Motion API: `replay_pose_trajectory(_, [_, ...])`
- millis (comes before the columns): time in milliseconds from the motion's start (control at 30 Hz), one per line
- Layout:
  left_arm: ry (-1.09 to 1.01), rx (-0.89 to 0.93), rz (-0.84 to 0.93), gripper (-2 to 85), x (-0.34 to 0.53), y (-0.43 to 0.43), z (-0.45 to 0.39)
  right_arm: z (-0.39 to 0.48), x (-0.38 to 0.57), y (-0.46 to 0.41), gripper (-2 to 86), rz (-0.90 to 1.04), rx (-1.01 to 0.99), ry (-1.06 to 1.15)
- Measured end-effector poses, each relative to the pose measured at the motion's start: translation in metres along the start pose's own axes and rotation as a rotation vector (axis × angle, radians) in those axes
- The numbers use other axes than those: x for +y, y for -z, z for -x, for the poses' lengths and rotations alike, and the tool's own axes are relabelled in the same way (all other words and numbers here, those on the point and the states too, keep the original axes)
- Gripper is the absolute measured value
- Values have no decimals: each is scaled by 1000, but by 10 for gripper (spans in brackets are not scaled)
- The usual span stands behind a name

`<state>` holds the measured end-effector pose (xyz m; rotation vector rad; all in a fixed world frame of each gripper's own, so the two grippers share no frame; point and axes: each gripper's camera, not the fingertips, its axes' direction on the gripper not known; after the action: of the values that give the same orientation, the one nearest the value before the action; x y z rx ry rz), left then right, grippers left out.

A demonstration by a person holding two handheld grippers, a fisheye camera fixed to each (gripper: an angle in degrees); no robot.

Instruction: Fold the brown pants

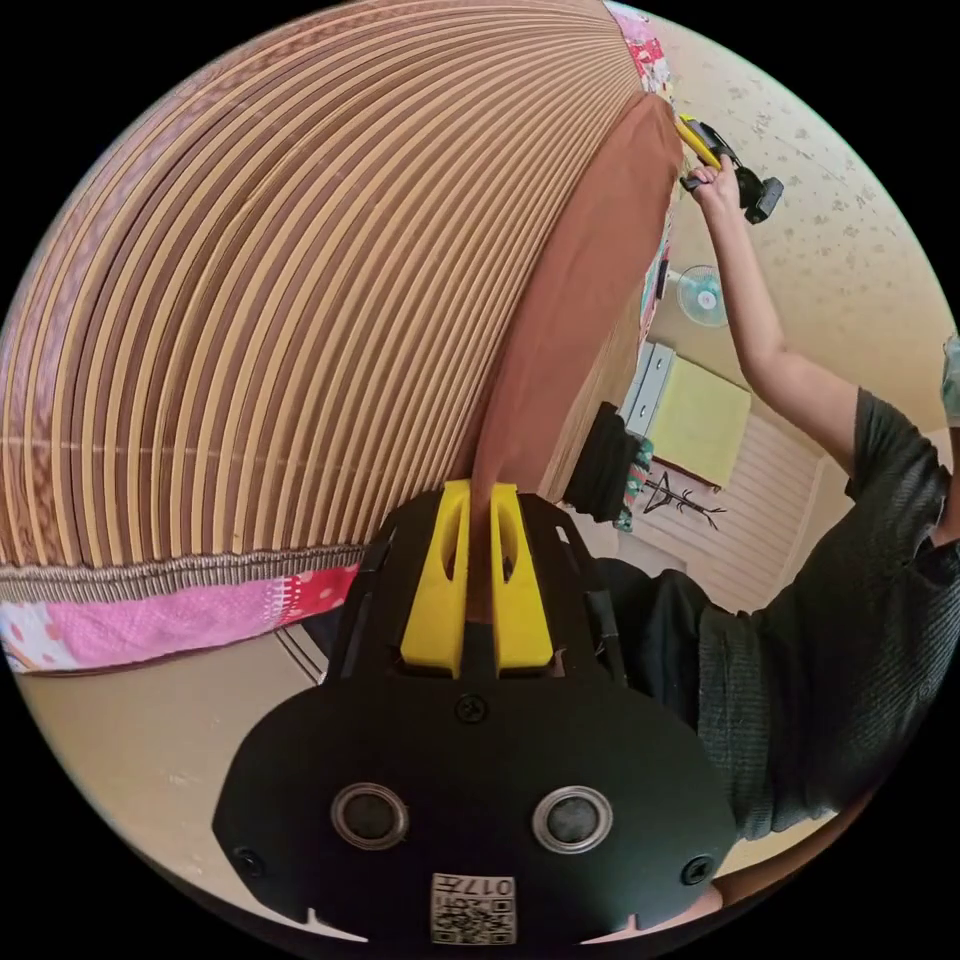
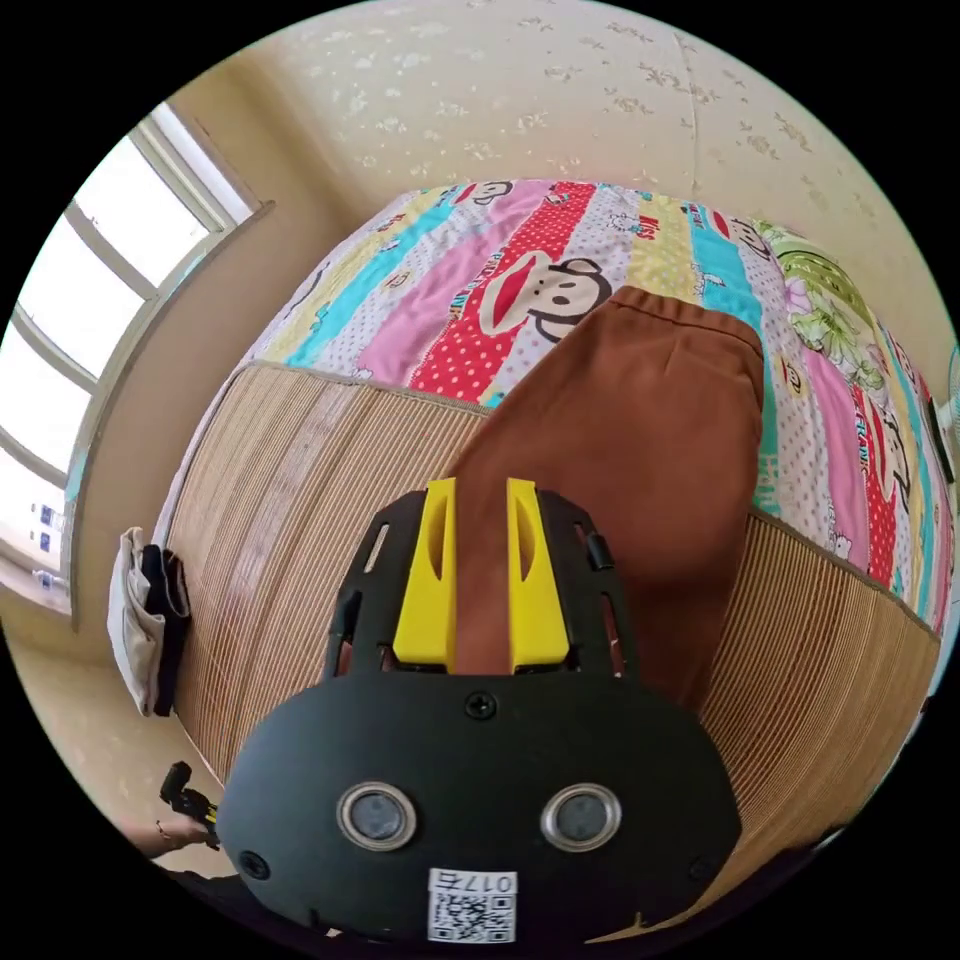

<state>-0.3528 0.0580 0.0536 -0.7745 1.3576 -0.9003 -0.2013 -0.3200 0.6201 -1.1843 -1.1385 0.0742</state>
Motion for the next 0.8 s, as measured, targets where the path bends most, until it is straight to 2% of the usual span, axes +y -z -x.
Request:
replay_pose_trajectory(67, [-10, -23, 16, 38, 2, -9, -3, -3, 53, 23, 72, 19, 85, 77])
replay_pose_trajectory(167, [-19, -72, 34, 39, 4, -18, -6, -28, 115, 44, 59, 173, 165, 127])
replay_pose_trajectory(233, [-55, -91, 54, 38, 4, -26, -8, -52, 145, 61, 55, 251, -3, 80])
replay_pose_trajectory(300, [-101, -81, 87, 34, 1, -35, -8, -76, 188, 62, 47, 402, -261, -47])
replay_pose_trajectory(467, [-158, -141, 154, 1, -3, -64, -11, -67, 298, 52, 74, 569, -436, -206])
replay_pose_trajectory(600, [-157, -115, 146, -6, 4, -78, -7, -66, 365, 54, 97, 490, -586, -456])
replay_pose_trajectory(700, [-166, -120, 141, -7, 9, -90, -3, -65, 387, 53, 82, 423, -617, -540])
replay_pose_trajectory(800, [-160, -130, 148, -8, 11, -104, 3, -59, 389, 47, 48, 471, -653, -562])
